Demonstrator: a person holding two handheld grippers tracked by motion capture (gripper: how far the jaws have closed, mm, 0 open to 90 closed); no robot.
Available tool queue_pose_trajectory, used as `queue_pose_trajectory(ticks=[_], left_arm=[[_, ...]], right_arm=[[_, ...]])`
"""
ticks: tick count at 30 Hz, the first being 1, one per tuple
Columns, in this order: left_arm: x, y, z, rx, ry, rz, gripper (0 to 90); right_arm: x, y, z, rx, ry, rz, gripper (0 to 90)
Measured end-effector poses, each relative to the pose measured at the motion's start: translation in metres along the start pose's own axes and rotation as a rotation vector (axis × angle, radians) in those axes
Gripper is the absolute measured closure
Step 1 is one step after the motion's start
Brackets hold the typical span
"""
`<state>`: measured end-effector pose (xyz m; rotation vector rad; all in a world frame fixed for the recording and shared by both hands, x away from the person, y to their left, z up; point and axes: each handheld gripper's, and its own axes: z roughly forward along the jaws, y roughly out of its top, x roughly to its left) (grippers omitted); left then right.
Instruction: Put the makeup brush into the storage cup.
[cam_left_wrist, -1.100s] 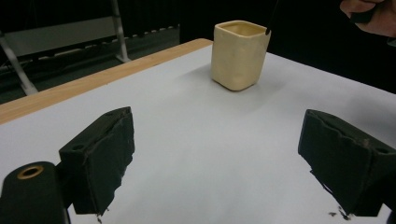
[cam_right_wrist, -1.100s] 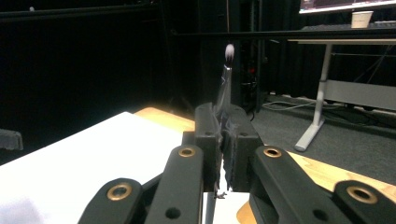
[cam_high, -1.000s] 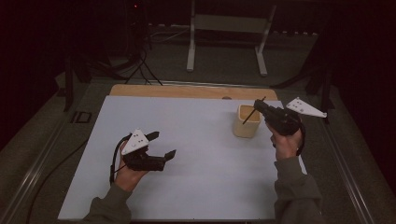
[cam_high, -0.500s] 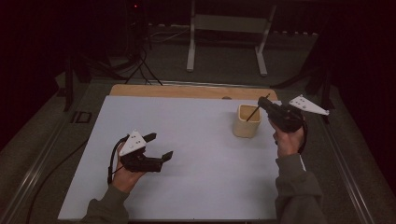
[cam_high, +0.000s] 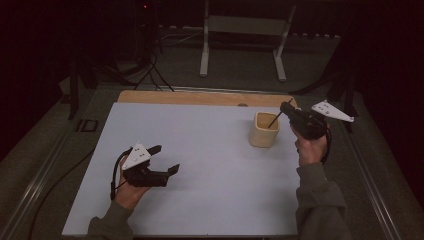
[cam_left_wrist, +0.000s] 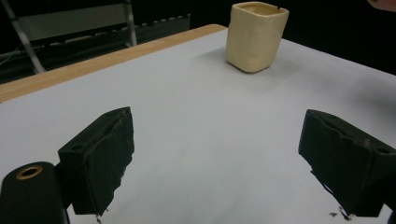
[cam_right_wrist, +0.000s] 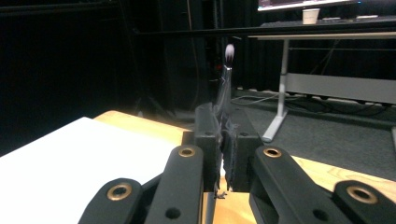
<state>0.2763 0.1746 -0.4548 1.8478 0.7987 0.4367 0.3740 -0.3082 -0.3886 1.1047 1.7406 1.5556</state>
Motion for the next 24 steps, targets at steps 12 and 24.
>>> queue_pose_trajectory(ticks=[12, 24], left_arm=[[0.0028, -0.0046, -0.0055, 0.002, 0.008, -0.006, 11.8], [0.0024, -0.0047, -0.0051, 0.002, 0.005, -0.006, 11.7]], right_arm=[[-0.0051, 0.0019, 0.0007, 0.012, -0.026, -0.007, 85.3], [-0.0058, -0.0016, 0.0077, 0.034, -0.039, -0.012, 85.2]])
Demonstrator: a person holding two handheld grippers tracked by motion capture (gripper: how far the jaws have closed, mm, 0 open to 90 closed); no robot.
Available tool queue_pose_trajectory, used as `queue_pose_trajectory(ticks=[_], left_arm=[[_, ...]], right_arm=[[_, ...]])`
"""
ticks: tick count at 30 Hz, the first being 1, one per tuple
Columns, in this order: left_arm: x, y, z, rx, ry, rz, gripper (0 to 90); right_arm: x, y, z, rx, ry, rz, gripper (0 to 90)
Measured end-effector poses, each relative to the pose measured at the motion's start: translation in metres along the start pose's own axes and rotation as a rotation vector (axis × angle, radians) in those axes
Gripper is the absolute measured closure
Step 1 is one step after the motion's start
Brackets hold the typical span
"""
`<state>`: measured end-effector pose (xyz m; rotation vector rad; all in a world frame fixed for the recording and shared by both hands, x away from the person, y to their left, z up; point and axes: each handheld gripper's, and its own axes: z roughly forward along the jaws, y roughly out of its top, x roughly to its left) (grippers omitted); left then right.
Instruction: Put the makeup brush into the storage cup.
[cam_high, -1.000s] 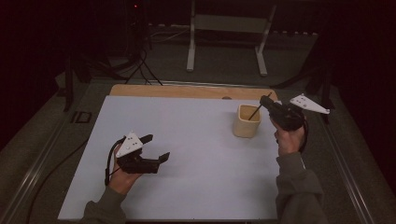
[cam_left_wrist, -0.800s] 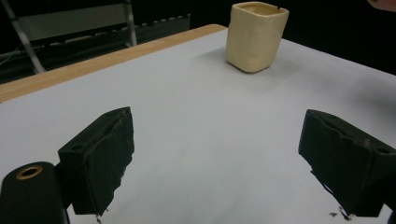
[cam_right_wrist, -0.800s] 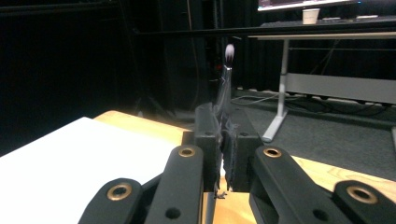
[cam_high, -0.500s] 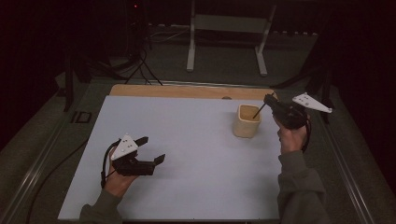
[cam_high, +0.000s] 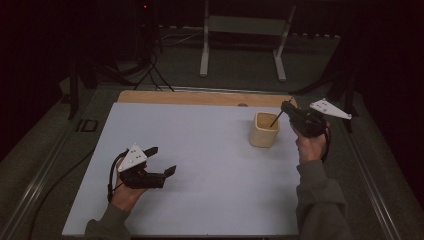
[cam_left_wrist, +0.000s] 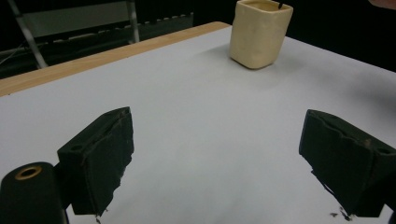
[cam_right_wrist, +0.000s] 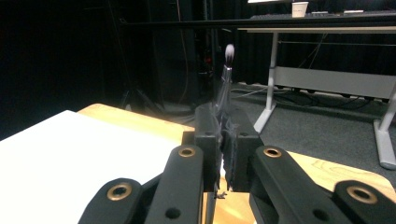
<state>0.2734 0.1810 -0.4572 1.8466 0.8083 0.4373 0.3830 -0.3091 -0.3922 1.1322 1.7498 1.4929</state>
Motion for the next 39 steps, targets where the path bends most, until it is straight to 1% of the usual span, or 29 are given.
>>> queue_pose_trajectory(ticks=[12, 22, 30, 31, 32, 33, 34, 35, 36, 37, 39], left_arm=[[0.000, 0.000, 0.000, 0.002, -0.001, 0.001, 11.7], [0.000, -0.001, 0.000, 0.002, -0.001, 0.001, 11.7], [0.000, -0.001, 0.000, 0.002, 0.000, 0.000, 11.7], [0.000, -0.001, 0.000, 0.003, 0.000, 0.001, 11.7], [0.000, -0.001, 0.000, 0.003, 0.000, 0.001, 11.7], [0.000, -0.001, 0.000, 0.003, -0.001, 0.000, 11.7], [0.000, -0.001, 0.000, 0.003, -0.001, 0.000, 11.6], [0.000, -0.001, 0.000, 0.003, -0.001, 0.000, 11.6], [0.000, -0.001, 0.000, 0.003, -0.001, 0.000, 11.6], [0.000, -0.001, 0.000, 0.003, -0.001, 0.000, 11.6], [0.000, -0.001, 0.000, 0.002, -0.001, 0.000, 11.6]], right_arm=[[0.000, -0.006, 0.006, 0.015, -0.006, 0.008, 85.2], [0.000, -0.015, 0.011, 0.040, -0.006, 0.015, 85.1], [0.000, -0.017, 0.011, 0.047, -0.003, 0.015, 84.3], [-0.001, -0.017, 0.012, 0.037, 0.041, 0.020, 60.2], [-0.001, -0.017, 0.013, 0.035, 0.061, 0.031, 43.9], [-0.001, -0.017, 0.014, 0.039, 0.057, 0.037, 26.6], [0.001, -0.017, 0.015, 0.043, 0.024, 0.036, 10.1], [0.001, -0.017, 0.015, 0.043, 0.024, 0.036, 10.1], [0.002, -0.017, 0.016, 0.057, 0.008, 0.044, 10.1], [0.001, -0.018, 0.016, 0.072, 0.019, 0.039, 9.5], [0.001, -0.019, 0.016, 0.079, 0.010, 0.036, 9.5]])
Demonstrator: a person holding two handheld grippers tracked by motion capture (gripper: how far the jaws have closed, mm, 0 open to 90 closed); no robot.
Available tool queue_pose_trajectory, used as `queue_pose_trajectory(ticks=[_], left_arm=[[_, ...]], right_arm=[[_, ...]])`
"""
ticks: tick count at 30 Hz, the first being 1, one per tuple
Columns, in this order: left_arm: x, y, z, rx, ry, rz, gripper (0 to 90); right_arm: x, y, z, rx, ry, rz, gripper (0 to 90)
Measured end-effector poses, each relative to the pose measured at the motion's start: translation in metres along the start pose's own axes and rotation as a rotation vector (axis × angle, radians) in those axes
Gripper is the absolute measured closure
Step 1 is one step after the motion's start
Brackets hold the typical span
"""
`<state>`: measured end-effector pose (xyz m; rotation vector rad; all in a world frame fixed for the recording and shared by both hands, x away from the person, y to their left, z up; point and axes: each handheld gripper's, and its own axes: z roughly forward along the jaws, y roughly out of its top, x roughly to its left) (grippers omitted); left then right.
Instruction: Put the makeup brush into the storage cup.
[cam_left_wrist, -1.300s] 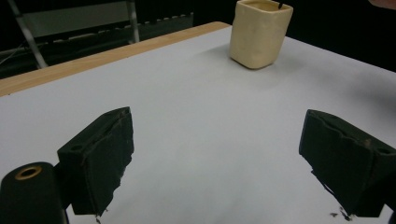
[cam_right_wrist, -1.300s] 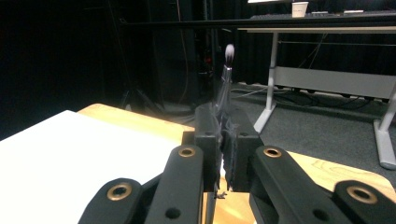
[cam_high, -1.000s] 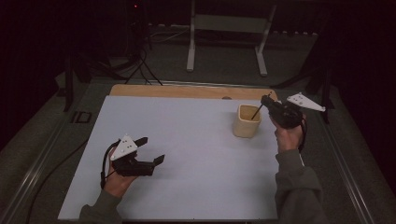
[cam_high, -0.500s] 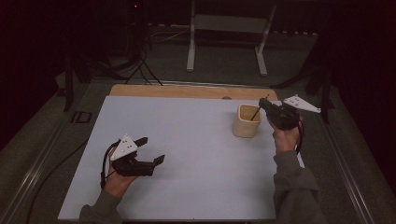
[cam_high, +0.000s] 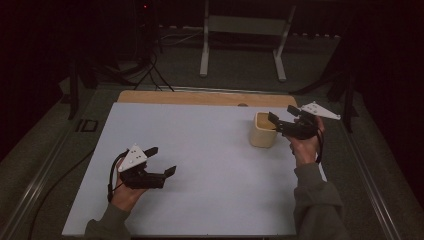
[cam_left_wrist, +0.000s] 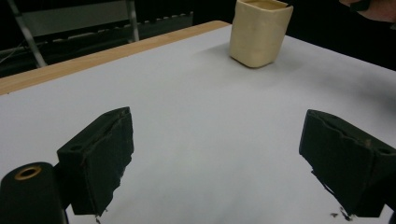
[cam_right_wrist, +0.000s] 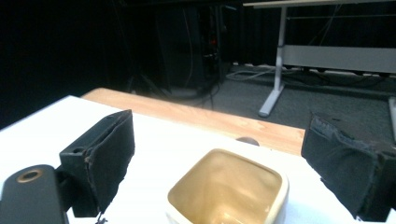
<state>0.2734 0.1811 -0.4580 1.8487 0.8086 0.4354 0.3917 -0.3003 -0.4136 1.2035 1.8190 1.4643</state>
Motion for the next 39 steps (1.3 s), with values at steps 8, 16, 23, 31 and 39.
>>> queue_pose_trajectory(ticks=[8, 16, 23, 31, 39], left_arm=[[0.000, 0.000, 0.000, 0.001, 0.001, -0.001, 11.5], [0.000, 0.000, 0.000, 0.001, 0.002, 0.000, 11.5], [0.001, 0.000, -0.001, -0.002, 0.004, -0.004, 11.4], [0.002, 0.000, -0.001, -0.003, 0.005, -0.005, 11.4], [0.002, -0.001, -0.001, -0.001, 0.006, -0.008, 11.3]], right_arm=[[-0.004, -0.001, -0.004, 0.004, -0.018, 0.007, 9.2], [-0.006, -0.001, -0.008, 0.005, -0.028, 0.002, 9.2], [-0.008, -0.003, -0.009, 0.010, -0.029, 0.004, 9.2], [-0.007, -0.006, -0.012, 0.026, -0.022, -0.006, 9.2], [-0.007, -0.009, -0.015, 0.048, -0.008, -0.026, 9.2]])
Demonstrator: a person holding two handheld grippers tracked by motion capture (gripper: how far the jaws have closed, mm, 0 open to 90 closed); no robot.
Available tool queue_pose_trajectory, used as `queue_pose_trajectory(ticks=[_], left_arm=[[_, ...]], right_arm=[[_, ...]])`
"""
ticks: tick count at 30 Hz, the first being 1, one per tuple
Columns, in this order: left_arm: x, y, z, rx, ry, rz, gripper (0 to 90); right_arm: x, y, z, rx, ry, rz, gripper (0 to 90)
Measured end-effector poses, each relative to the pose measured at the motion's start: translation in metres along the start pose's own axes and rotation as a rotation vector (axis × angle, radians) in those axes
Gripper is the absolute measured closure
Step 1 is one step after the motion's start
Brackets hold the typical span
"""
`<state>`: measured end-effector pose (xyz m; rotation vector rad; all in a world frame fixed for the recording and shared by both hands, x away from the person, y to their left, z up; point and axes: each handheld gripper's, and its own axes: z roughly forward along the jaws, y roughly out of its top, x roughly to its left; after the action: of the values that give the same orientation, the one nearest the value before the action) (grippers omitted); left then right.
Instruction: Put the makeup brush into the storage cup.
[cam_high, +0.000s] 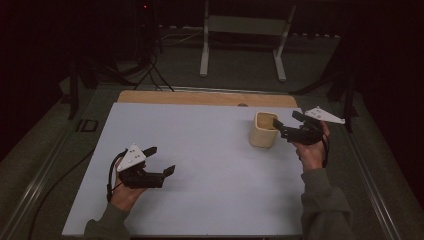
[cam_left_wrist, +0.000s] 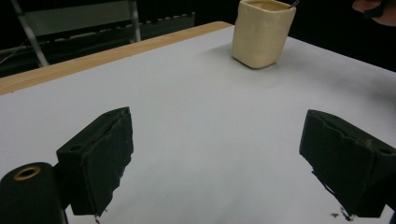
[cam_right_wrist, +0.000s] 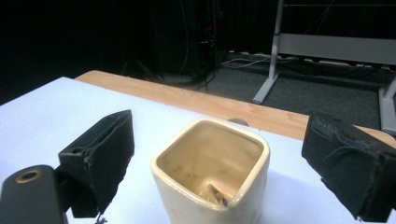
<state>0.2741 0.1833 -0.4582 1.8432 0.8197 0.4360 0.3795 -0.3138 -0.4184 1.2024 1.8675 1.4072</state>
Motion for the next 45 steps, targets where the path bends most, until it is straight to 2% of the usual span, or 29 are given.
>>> queue_pose_trajectory(ticks=[14, 24, 36, 38, 45], left_arm=[[0.000, -0.001, -0.001, 0.006, 0.000, 0.005, 11.1], [0.005, -0.005, -0.007, 0.007, 0.014, -0.006, 11.0], [0.010, -0.009, -0.015, 0.007, 0.031, -0.018, 10.6], [0.012, -0.010, -0.016, 0.005, 0.037, -0.024, 10.6], [0.013, -0.011, -0.019, 0.009, 0.042, -0.023, 10.5]], right_arm=[[0.001, -0.006, -0.008, 0.032, 0.022, -0.033, 9.2], [0.003, -0.017, -0.019, 0.062, 0.035, -0.065, 9.2], [0.003, -0.034, -0.037, 0.079, 0.058, -0.058, 9.2], [0.006, -0.042, -0.040, 0.092, 0.068, -0.056, 9.2], [0.012, -0.054, -0.045, 0.108, 0.080, -0.055, 9.2]])
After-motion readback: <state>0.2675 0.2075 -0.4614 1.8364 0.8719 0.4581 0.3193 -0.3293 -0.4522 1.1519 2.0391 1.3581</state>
